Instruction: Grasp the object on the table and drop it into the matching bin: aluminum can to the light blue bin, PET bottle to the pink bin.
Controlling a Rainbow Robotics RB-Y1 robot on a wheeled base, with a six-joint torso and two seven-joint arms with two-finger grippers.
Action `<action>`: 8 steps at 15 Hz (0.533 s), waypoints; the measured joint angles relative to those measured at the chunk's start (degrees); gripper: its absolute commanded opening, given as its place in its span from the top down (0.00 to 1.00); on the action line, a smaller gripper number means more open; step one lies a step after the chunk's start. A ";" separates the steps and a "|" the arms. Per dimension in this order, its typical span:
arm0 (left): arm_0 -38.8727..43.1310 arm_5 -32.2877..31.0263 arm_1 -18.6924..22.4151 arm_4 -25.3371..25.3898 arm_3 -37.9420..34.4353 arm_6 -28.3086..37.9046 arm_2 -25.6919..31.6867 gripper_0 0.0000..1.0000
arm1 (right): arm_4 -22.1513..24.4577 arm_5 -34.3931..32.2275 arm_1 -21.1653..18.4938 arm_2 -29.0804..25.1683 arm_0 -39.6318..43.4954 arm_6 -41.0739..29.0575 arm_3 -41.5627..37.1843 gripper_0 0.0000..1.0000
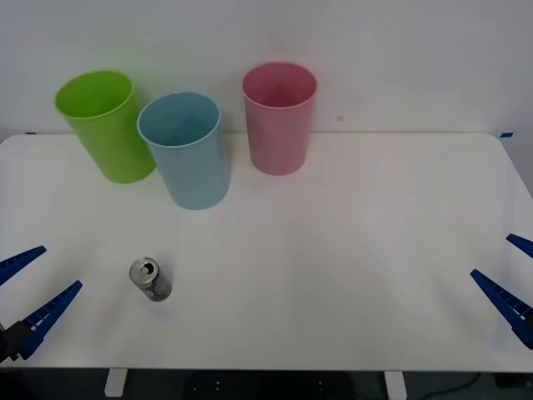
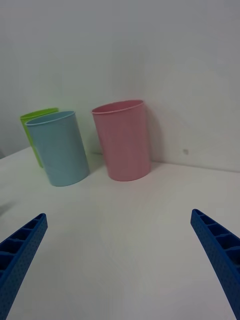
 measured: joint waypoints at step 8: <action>3.08 0.93 0.00 -3.46 0.06 -1.51 -0.78 0.00 | 0.00 0.00 0.00 0.00 0.00 0.00 0.00 0.00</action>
